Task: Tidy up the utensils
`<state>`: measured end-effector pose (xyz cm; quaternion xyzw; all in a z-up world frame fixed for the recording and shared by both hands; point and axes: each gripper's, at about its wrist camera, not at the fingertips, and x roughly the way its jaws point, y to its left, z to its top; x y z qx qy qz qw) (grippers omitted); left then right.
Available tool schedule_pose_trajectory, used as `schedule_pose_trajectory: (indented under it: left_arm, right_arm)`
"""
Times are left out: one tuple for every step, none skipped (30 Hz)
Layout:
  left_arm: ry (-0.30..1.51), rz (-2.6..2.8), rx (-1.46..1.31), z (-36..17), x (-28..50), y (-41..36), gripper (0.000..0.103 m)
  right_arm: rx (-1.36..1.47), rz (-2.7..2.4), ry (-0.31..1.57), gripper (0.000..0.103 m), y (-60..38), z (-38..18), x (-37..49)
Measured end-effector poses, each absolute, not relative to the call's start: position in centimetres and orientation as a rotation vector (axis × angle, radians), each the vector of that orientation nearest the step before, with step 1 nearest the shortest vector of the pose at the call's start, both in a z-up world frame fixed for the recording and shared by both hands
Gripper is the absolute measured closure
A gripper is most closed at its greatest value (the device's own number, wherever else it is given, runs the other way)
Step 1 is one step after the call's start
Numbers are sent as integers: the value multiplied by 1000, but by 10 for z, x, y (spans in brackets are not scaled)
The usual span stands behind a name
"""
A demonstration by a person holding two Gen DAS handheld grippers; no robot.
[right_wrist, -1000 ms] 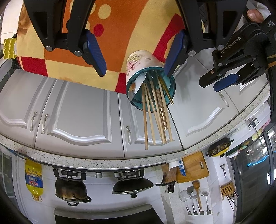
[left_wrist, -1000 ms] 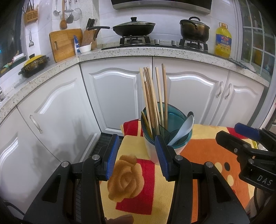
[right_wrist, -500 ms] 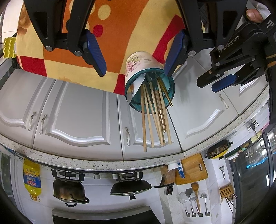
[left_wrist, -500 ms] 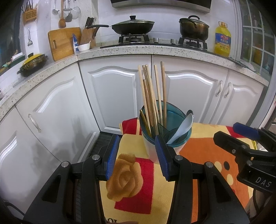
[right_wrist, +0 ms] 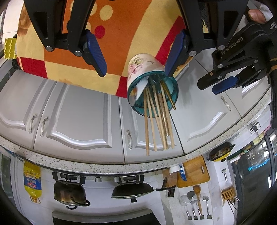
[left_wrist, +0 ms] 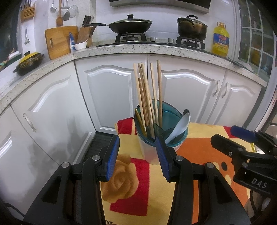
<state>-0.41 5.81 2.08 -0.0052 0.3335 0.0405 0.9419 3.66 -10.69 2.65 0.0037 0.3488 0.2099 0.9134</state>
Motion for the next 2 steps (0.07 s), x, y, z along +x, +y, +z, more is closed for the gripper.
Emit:
schedule_pose_trajectory:
  left_arm:
    - [681,83,-8,20,-3,57,61]
    - [684,80,-8,18,-3,57,61]
  right_arm:
    - [12,426,722,36,-109,25,38]
    - [18,416,726,36,-112,22,39]
